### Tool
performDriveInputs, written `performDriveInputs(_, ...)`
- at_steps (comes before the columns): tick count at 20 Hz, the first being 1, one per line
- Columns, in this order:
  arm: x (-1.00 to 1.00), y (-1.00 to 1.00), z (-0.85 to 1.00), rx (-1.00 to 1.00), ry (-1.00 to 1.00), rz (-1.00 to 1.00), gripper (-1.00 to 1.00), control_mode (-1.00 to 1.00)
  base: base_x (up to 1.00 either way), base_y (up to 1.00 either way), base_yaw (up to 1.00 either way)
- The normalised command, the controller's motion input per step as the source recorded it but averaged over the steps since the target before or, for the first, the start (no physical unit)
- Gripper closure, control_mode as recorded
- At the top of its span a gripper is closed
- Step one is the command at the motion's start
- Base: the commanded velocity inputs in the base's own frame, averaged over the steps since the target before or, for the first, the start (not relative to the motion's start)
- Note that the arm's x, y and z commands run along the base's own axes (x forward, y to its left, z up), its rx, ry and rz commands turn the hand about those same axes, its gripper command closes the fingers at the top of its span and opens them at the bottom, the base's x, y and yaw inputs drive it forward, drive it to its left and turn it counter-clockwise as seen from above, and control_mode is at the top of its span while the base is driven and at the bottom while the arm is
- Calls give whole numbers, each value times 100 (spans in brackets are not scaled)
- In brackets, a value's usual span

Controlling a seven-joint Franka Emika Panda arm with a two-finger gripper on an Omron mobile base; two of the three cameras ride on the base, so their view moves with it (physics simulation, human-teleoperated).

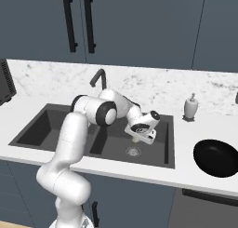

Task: Pick the garlic from the sink and place it in the bowl. Then pick the bowl and place it in the microwave. Then close the microwave door and press the start button.

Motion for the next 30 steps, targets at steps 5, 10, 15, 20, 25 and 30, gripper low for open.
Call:
performDriveInputs(5, -51, 0, 100, 0, -30, 0, 100, -100, 0, 0, 0)
performDriveInputs(10, -40, -5, 100, 0, -11, 0, 100, -100, 0, 0, 0)
performDriveInputs(15, -42, -23, 99, 0, 0, -6, 100, -100, 0, 0, 0)
performDriveInputs(20, -62, -21, 91, -11, -1, -27, 100, -100, 0, 0, 0)
performDriveInputs(25, -63, -13, 62, -29, 1, -31, 100, -100, 0, 0, 0)
performDriveInputs(30, -55, -27, 56, -27, 5, -33, 100, -100, 0, 0, 0)
